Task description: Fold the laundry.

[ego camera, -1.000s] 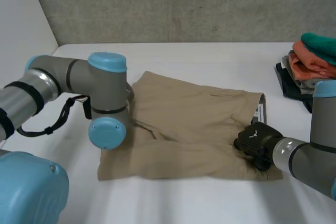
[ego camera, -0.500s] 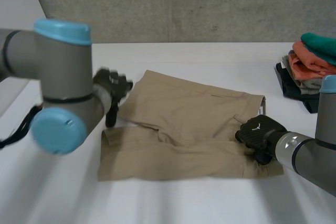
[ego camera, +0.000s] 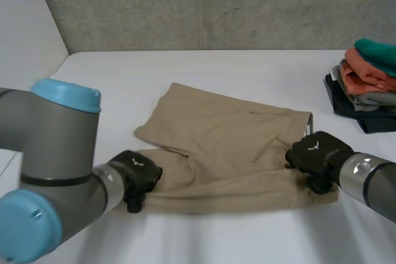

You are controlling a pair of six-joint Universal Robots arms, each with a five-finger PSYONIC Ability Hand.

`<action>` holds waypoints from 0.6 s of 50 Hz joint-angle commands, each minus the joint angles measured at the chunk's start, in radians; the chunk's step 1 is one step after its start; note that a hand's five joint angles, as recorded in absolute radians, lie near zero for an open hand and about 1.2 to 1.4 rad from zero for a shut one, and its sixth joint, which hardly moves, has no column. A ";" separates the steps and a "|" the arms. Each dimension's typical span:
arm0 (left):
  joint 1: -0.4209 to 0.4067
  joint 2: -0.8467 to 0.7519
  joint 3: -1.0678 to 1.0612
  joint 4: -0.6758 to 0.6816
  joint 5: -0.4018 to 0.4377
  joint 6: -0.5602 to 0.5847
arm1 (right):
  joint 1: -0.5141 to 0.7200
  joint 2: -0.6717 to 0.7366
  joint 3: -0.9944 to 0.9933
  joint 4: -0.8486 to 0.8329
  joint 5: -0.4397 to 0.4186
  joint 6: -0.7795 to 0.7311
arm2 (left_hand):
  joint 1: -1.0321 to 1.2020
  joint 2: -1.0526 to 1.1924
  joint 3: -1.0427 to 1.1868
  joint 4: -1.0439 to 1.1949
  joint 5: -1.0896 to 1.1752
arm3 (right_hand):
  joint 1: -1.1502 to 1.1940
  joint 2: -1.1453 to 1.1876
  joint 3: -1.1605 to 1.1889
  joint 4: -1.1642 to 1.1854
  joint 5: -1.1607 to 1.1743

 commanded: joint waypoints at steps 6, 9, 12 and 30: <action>-0.106 0.136 -0.227 -0.092 -0.017 0.088 | -0.118 -0.028 0.070 0.411 -0.067 -0.423 | 0.226 0.204 0.215 0.205 0.242 | 0.293 0.216 0.206 0.199 0.188; -0.103 0.088 -0.149 -0.062 -0.069 0.117 | -0.091 0.015 0.046 0.353 -0.067 -0.362 | 0.226 0.204 0.215 0.205 0.242 | 0.293 0.216 0.206 0.199 0.188; -0.103 0.044 -0.026 -0.025 -0.134 0.117 | -0.060 0.043 0.003 0.267 -0.058 -0.261 | 0.226 0.204 0.215 0.205 0.242 | 0.293 0.216 0.206 0.199 0.188; -0.037 -0.507 0.850 0.227 -0.214 0.215 | 0.031 0.279 -0.247 -0.483 0.147 0.104 | 0.226 0.204 0.215 0.205 0.242 | 0.293 0.216 0.206 0.199 0.188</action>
